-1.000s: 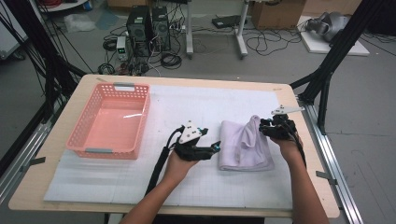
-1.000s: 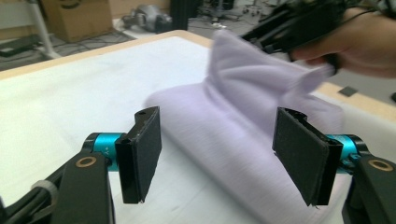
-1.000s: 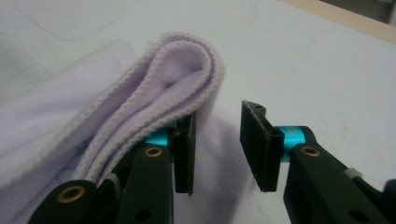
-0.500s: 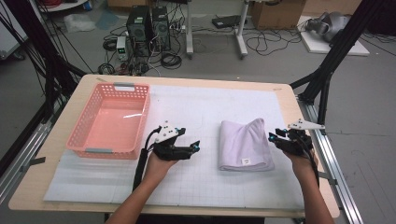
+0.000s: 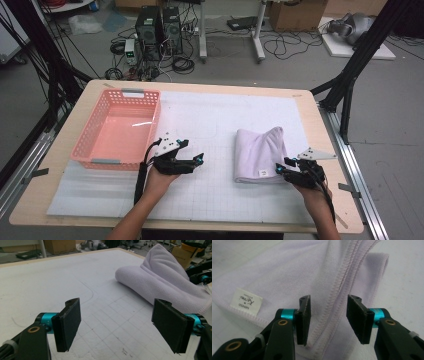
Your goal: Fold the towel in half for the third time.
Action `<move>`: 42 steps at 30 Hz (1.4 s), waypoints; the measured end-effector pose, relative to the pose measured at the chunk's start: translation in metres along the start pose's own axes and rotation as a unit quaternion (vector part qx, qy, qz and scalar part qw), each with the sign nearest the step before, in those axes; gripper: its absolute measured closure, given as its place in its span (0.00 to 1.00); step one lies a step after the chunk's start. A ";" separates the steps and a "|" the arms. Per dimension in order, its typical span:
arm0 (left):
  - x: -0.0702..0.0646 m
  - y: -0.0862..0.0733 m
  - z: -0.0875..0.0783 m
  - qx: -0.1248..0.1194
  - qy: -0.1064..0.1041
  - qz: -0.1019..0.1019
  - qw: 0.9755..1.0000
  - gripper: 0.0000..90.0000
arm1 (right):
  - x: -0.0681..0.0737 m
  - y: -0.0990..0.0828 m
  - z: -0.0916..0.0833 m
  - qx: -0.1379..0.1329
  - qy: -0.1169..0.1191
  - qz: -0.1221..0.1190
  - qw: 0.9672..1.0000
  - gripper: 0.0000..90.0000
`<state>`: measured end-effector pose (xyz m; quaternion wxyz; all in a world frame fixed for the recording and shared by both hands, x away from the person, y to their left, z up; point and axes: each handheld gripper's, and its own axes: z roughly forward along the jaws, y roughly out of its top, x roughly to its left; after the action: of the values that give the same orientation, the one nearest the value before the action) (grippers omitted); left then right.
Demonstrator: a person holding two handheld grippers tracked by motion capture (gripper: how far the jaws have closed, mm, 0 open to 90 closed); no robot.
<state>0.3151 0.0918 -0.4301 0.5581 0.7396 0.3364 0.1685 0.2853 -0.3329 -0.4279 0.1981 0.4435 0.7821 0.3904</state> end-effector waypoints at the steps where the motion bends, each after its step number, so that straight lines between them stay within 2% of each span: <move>1: 0.001 -0.001 -0.002 0.001 0.001 0.000 1.000 0.27 | 0.001 -0.001 0.001 0.003 -0.001 -0.004 1.000 0.66; 3: 0.002 -0.005 -0.005 0.003 0.002 -0.002 1.000 0.27 | 0.002 -0.005 0.003 0.013 0.002 0.003 1.000 0.67; 5: 0.002 -0.008 -0.007 0.004 0.000 -0.005 1.000 0.27 | -0.001 -0.009 0.005 0.015 0.020 0.036 0.999 0.72; 7: 0.001 -0.009 -0.007 0.006 0.000 -0.005 1.000 0.27 | -0.004 -0.011 0.004 0.008 0.047 0.063 0.997 0.89; 8: 0.001 -0.009 -0.007 0.007 -0.001 -0.005 1.000 0.27 | -0.004 -0.011 0.002 0.006 0.051 0.062 0.997 0.91; 10: 0.001 -0.009 -0.007 0.006 0.000 -0.007 1.000 0.27 | -0.003 -0.009 -0.003 0.004 0.041 0.049 0.998 0.93; 13: 0.001 -0.010 -0.006 0.008 0.001 -0.005 1.000 0.27 | -0.004 -0.007 -0.015 -0.001 0.017 0.043 0.999 0.93; 15: 0.002 -0.010 -0.006 0.008 0.003 -0.007 1.000 0.27 | -0.006 -0.007 -0.025 0.010 -0.014 0.040 0.999 0.93; 16: 0.002 -0.010 -0.006 0.007 0.004 -0.007 1.000 0.27 | -0.007 -0.007 -0.028 0.015 -0.021 0.042 0.999 0.92; 19: 0.002 -0.010 -0.006 0.008 0.003 -0.008 1.000 0.27 | -0.010 -0.009 -0.031 0.024 -0.018 0.048 0.998 0.86; 21: 0.002 -0.010 -0.006 0.009 0.003 -0.007 1.000 0.27 | -0.010 -0.007 -0.032 0.009 -0.023 0.044 0.999 0.74; 22: 0.002 -0.010 -0.006 0.009 0.004 -0.008 1.000 0.27 | -0.009 -0.004 -0.033 -0.001 -0.032 0.043 0.999 0.68; 25: 0.002 -0.010 -0.006 0.007 0.006 -0.009 1.000 0.27 | -0.008 0.011 -0.031 -0.022 -0.050 0.021 0.998 0.61; 28: 0.003 -0.010 -0.007 0.009 0.007 -0.006 1.000 0.27 | -0.006 0.032 -0.021 -0.036 -0.047 -0.017 0.998 0.58; 32: 0.003 -0.010 -0.009 0.010 0.007 -0.004 1.000 0.27 | -0.002 0.062 0.005 -0.041 -0.027 -0.050 0.998 0.56; 35: 0.005 -0.010 -0.011 0.010 0.007 -0.005 1.000 0.27 | 0.001 0.081 0.029 -0.033 -0.012 -0.064 0.997 0.55; 37: 0.005 -0.010 -0.011 0.010 0.005 -0.007 1.000 0.27 | 0.004 0.090 0.045 -0.020 -0.013 -0.068 0.997 0.56; 39: 0.005 -0.011 -0.011 0.012 0.003 -0.007 1.000 0.27 | 0.006 0.097 0.061 -0.010 -0.001 -0.068 0.998 0.57; 42: 0.005 -0.011 -0.011 0.014 0.001 -0.009 1.000 0.27 | 0.007 0.104 0.083 0.016 -0.001 -0.073 0.997 0.60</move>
<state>0.3084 0.1048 -0.4378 0.5490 0.7441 0.3460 0.1588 0.3920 -0.2594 -0.3969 0.2198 0.3891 0.8182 0.3616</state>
